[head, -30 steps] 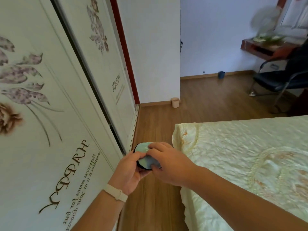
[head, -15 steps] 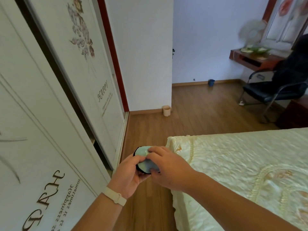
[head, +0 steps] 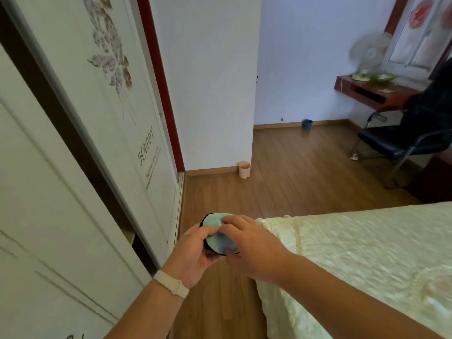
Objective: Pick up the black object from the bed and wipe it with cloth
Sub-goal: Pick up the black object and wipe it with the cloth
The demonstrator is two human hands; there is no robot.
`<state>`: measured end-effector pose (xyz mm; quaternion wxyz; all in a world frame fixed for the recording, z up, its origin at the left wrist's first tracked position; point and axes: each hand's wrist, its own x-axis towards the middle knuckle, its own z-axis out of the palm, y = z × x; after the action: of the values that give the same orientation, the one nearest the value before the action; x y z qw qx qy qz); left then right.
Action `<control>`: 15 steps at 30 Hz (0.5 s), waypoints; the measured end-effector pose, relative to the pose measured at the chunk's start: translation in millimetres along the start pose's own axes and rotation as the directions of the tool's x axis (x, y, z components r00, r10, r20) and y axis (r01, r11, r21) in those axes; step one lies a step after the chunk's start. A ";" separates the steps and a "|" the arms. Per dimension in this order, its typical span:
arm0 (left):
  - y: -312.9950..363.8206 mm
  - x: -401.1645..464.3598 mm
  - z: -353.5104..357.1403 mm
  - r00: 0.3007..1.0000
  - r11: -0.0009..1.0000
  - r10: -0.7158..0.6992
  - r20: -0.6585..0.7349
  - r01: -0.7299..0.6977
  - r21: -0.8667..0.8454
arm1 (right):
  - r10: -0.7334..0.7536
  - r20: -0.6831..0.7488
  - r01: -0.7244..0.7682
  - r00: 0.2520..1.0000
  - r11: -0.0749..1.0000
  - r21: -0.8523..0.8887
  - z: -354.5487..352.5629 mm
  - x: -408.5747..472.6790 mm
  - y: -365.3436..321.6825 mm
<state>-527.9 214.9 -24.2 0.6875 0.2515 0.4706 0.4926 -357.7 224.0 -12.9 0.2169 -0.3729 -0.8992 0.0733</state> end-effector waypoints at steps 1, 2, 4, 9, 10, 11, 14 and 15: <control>0.4 7.7 0.8 1.000 1.000 -0.014 0.005 0.014 -0.007 | 0.003 0.012 -0.003 1.000 1.000 -0.002 0.1 4.8 6.4; 1.7 15.3 2.2 1.000 1.000 -0.022 0.011 0.022 -0.009 | 0.000 0.021 0.000 1.000 1.000 -0.006 -0.2 10.1 13.5; 6.8 33.0 5.1 0.999 1.000 -0.025 0.020 0.025 0.001 | -0.007 0.024 0.008 1.000 1.000 -0.014 0.3 21.9 28.0; 21.2 79.5 15.7 0.999 1.000 -0.029 0.020 0.029 0.011 | 0.011 0.007 -0.011 1.000 1.000 0.004 8.9 49.8 68.6; 24.2 90.7 18.2 1.000 0.999 -0.026 0.016 0.026 0.019 | 0.015 0.010 -0.015 1.000 1.000 0.006 10.9 56.4 79.7; 27.6 102.9 21.1 1.000 0.999 -0.023 0.011 0.022 0.029 | 0.018 0.012 -0.018 1.000 1.000 0.008 12.5 63.7 91.6; 37.7 142.9 34.5 1.000 0.999 -0.019 -0.019 0.020 0.045 | -0.001 0.011 0.001 1.000 1.000 0.008 15.3 86.5 131.5; 41.0 156.7 40.9 0.999 0.999 -0.024 -0.028 0.025 0.043 | -0.004 0.014 0.004 1.000 1.000 0.011 14.9 93.8 145.7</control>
<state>-498.1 378.9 -36.0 0.6813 0.2536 0.4937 0.4772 -330.1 393.9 -37.5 0.2128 -0.3692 -0.9011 0.0805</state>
